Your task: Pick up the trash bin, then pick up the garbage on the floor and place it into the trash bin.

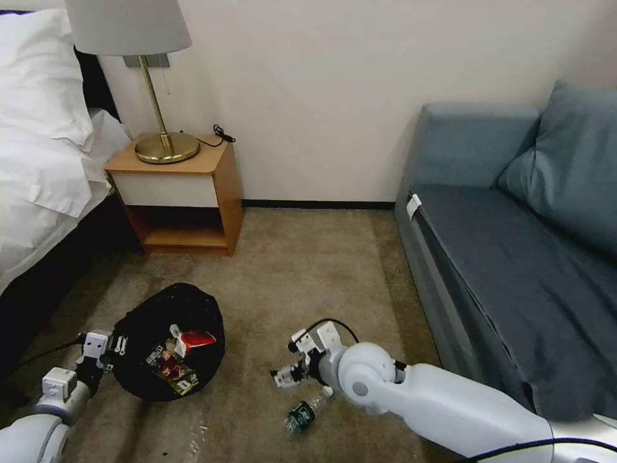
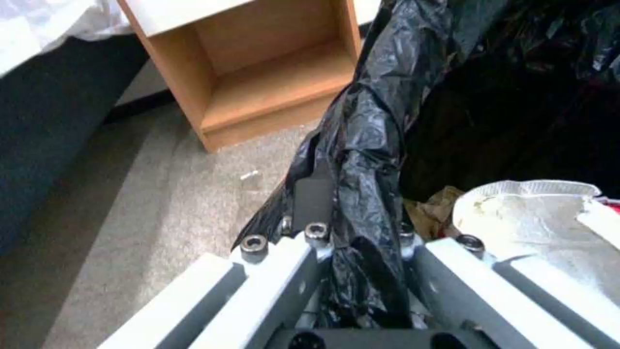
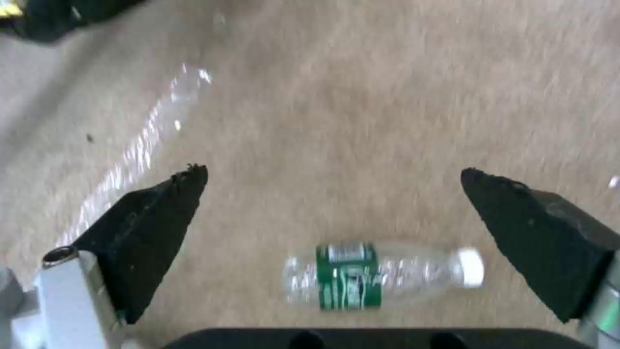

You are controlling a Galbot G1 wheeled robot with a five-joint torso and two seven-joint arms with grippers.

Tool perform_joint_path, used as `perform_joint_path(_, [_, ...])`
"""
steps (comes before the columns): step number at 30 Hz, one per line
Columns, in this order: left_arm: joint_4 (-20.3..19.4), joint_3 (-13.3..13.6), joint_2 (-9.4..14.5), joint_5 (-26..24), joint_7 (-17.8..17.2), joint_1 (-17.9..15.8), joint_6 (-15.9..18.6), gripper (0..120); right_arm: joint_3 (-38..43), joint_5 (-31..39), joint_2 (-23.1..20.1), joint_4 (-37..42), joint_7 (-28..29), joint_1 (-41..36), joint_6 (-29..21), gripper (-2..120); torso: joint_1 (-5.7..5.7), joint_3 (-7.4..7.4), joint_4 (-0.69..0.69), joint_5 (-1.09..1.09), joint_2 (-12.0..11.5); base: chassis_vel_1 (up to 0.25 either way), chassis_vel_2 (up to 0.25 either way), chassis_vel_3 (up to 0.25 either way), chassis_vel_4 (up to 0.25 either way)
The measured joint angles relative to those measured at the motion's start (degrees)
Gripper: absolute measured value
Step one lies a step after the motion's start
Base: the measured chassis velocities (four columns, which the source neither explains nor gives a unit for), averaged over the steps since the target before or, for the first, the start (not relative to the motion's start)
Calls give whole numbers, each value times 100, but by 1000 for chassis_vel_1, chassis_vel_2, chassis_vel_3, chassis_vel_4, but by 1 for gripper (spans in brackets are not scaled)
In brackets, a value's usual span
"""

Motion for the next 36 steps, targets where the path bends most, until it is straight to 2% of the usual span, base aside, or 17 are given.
perform_joint_path(9, [-99,-110,27,97,44,280,24,0,17,43,-57,-329,-120,-217,-335,100,0,0,0,-1,0,0,0,0,0])
perform_joint_path(15, [6,-148,27,78,131,269,83,0,6,17,-43,-611,-238,-234,-347,100,0,0,-1,-1,0,0,0,0,0])
perform_joint_path(18, [15,-171,62,-97,150,265,263,0,-5,3,-9,-686,-302,-186,-346,100,0,0,0,-2,0,0,0,0,0])
perform_joint_path(21, [-61,-232,208,-469,189,319,588,0,0,-60,21,-796,-328,-177,-340,100,0,0,1,-1,0,0,0,0,0])
perform_joint_path(24, [-67,-249,251,-536,201,329,635,0,1,-78,14,-811,-335,-179,-338,100,0,0,1,-1,0,0,0,0,0])
perform_joint_path(25, [-70,-292,363,-694,227,348,716,0,3,-143,-18,-826,-346,-202,-334,100,0,0,1,-1,0,0,0,0,0])
perform_joint_path(26, [-30,-336,468,-812,250,343,744,0,7,-273,-63,-843,-366,-264,-330,100,0,0,0,-1,0,0,0,0,0])
perform_joint_path(36, [85,-348,553,-925,316,235,745,0,139,-714,27,-1217,-366,-618,-320,100,0,1,-1,-1,-1,0,0,0,0])
